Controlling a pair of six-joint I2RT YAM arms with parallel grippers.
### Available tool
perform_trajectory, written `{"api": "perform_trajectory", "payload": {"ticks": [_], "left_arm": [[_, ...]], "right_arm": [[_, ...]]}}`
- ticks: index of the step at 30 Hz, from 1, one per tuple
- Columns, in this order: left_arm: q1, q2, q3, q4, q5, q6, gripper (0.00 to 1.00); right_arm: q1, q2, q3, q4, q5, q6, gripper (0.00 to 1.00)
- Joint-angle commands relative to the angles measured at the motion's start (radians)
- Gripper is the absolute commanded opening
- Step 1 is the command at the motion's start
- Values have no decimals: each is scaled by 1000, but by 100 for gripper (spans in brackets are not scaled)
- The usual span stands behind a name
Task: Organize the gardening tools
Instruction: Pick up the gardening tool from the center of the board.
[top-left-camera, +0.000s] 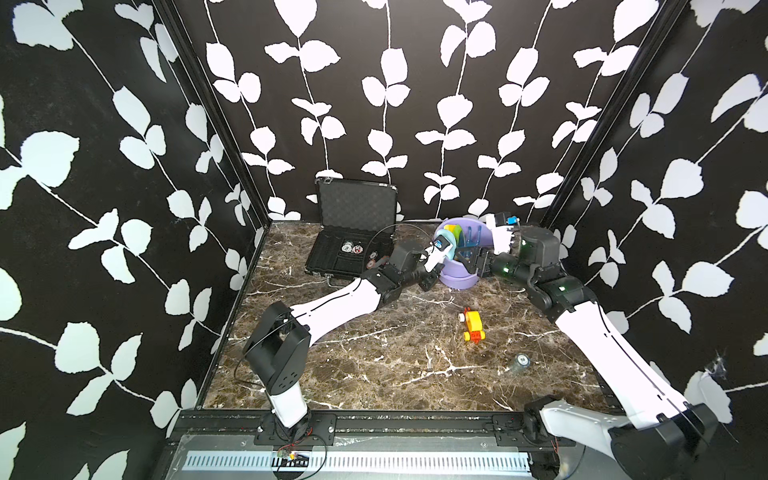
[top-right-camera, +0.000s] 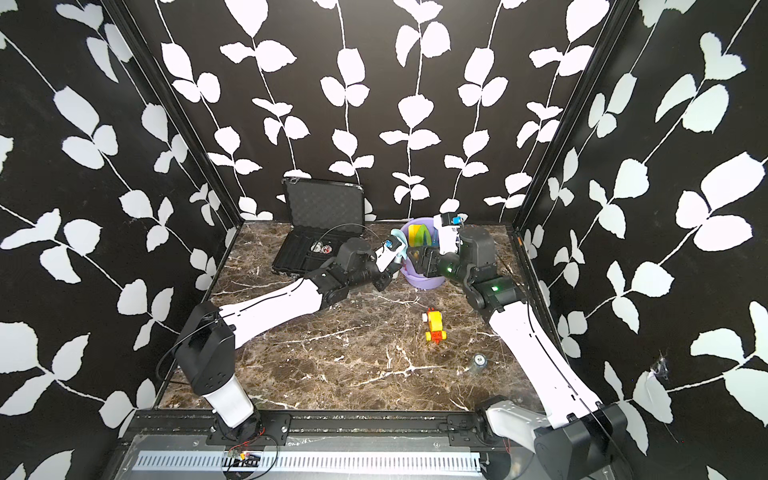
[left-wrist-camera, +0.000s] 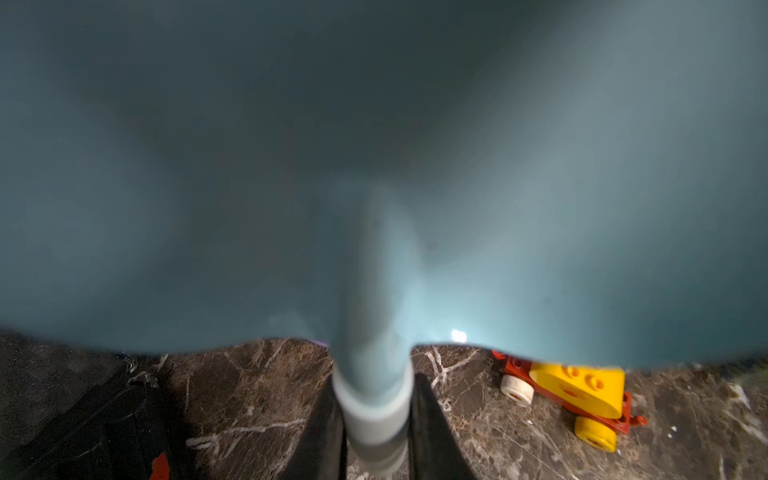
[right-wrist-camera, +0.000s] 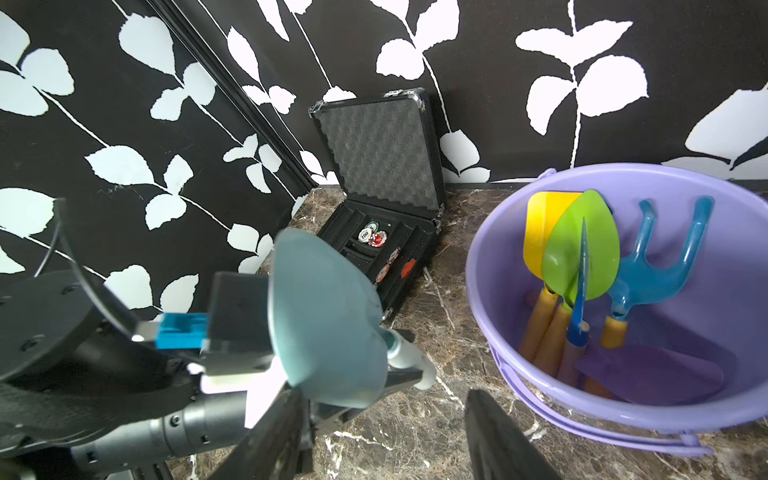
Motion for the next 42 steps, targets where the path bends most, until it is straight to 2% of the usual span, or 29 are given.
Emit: {"api": "perform_trajectory", "payload": {"ticks": [1, 13, 27, 30, 37, 40, 42], "left_arm": [[-9, 12, 44, -58, 38, 38, 0], [-9, 26, 103, -130, 40, 66, 0], [-31, 19, 141, -173, 95, 87, 0], [-33, 2, 128, -161, 95, 87, 0], [-34, -11, 110, -114, 96, 72, 0], [-33, -11, 107, -104, 85, 62, 0], [-33, -20, 90, -82, 87, 52, 7]], "right_arm": [[20, 21, 55, -17, 65, -54, 61], [29, 64, 151, -62, 145, -98, 49], [34, 116, 150, -73, 148, -124, 36], [34, 121, 148, -77, 147, -128, 29], [37, 129, 173, -97, 152, -134, 0], [37, 122, 188, -99, 189, -152, 0], [36, 123, 203, -103, 220, -170, 0]]}}
